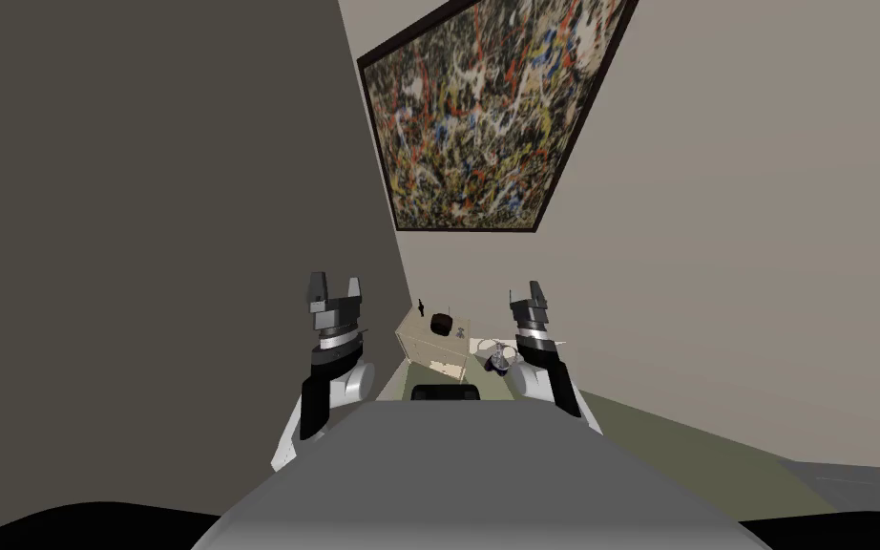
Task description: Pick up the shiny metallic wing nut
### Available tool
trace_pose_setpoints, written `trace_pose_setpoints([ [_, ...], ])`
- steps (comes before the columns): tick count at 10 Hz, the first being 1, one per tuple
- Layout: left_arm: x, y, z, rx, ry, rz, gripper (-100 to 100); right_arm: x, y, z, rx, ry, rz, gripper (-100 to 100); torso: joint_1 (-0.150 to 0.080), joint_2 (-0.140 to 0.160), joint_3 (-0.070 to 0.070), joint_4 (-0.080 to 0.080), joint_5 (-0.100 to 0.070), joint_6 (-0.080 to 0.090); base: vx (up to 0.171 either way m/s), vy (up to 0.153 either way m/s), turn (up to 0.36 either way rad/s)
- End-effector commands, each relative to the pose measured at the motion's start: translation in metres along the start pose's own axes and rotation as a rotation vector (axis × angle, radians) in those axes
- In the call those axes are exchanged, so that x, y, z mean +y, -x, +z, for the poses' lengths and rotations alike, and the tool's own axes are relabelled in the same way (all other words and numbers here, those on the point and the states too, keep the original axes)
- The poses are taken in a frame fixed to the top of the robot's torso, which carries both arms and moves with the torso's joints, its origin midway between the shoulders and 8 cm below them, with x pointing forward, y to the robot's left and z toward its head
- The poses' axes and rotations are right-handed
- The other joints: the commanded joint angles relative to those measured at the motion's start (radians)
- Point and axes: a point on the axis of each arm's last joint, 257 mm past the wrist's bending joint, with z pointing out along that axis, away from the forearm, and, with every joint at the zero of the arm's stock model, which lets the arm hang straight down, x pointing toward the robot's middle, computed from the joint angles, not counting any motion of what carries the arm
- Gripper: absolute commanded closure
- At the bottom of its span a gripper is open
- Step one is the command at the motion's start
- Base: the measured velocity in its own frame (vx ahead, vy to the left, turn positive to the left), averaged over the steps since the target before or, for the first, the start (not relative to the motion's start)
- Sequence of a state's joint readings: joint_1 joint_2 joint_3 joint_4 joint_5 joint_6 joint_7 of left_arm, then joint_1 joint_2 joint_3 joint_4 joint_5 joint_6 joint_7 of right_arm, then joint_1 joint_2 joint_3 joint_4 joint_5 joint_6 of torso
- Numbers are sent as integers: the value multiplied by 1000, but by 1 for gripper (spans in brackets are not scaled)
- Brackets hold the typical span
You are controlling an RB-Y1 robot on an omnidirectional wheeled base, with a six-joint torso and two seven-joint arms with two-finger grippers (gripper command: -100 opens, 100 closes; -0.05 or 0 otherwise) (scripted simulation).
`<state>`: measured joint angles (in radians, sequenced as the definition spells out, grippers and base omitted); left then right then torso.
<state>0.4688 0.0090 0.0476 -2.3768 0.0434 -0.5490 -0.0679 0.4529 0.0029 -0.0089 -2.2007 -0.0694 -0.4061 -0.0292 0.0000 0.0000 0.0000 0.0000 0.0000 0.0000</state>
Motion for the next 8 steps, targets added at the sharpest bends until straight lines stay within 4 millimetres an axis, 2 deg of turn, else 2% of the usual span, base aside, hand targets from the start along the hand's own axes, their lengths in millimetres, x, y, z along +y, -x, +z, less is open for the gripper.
trace_pose_setpoints([
  [1, 0, 0, 0, 0, 0, 0, 0, -8, -12, -2, 49, -20, -41, -100, 0, 0, 0, 0, 0, 0, -18, 12, 87],
  [5, 0, 0, 0, 0, 0, 0, 0, -37, -52, -16, 204, -87, -171, -100, 2, 4, 2, 1, 0, 0, -53, 27, 101],
  [8, 0, 0, 0, 0, 0, 0, 0, -74, -89, -45, 363, -160, -305, -100, 3, 6, 3, 1, 1, 0, -87, 50, 166],
])
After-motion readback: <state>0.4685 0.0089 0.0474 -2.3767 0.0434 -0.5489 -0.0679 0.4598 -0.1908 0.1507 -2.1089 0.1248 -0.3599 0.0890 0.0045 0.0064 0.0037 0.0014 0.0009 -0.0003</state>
